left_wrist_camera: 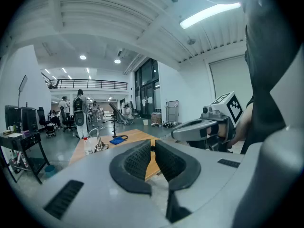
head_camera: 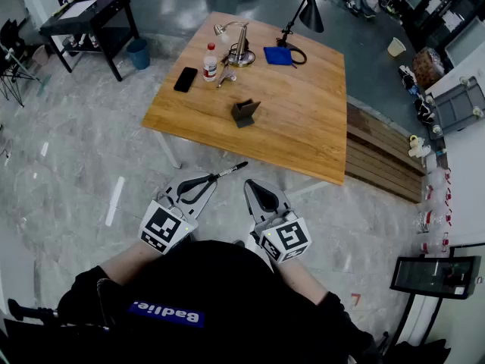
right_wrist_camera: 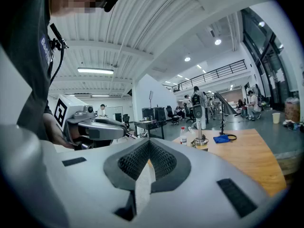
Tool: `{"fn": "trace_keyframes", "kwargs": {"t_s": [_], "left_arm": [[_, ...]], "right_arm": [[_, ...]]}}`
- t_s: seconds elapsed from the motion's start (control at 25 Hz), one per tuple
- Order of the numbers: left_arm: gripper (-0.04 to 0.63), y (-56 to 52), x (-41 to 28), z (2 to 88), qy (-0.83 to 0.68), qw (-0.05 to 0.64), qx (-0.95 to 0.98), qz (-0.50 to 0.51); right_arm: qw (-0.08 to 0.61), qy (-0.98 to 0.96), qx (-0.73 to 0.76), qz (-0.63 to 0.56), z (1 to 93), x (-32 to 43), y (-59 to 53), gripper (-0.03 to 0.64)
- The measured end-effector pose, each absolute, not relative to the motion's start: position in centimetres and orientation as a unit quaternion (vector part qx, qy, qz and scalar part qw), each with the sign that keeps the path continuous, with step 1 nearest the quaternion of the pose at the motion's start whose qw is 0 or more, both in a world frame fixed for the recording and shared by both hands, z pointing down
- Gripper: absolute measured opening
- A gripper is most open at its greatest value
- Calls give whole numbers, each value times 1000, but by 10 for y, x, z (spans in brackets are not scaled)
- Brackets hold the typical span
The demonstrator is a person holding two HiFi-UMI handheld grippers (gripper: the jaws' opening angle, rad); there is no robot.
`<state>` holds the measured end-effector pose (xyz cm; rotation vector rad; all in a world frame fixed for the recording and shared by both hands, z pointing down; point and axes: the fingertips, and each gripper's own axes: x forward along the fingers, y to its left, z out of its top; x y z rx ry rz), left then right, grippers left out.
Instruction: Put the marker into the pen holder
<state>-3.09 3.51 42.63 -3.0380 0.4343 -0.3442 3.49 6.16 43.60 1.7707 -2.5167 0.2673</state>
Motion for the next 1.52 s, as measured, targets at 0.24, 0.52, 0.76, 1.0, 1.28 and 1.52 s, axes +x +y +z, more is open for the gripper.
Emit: {"fn": "trace_keyframes", "kwargs": {"t_s": [0.24,0.52,0.76,1.0,1.28,1.52], "left_arm": [[38,39,-20,428,142,27,-983,-114],[38,42,-3,430,156,20,-981,-116],[38,47,9,421,172,30,-979,-109],[38,57,19,419,187,32,-976,-105],[38,53,18,426,203,18,-974,-102],[38,16,15,427,200,17,-975,-101]], "right_arm": [[29,-819,567,86,436,44,64,3],[22,-830,550,90,437,61,67,3],[24,-837,541,74,426,75,72,3],[27,-844,532,70,429,87,83,3],[31,-846,526,84,439,89,82,3],[34,-836,541,89,441,94,54,3]]}}
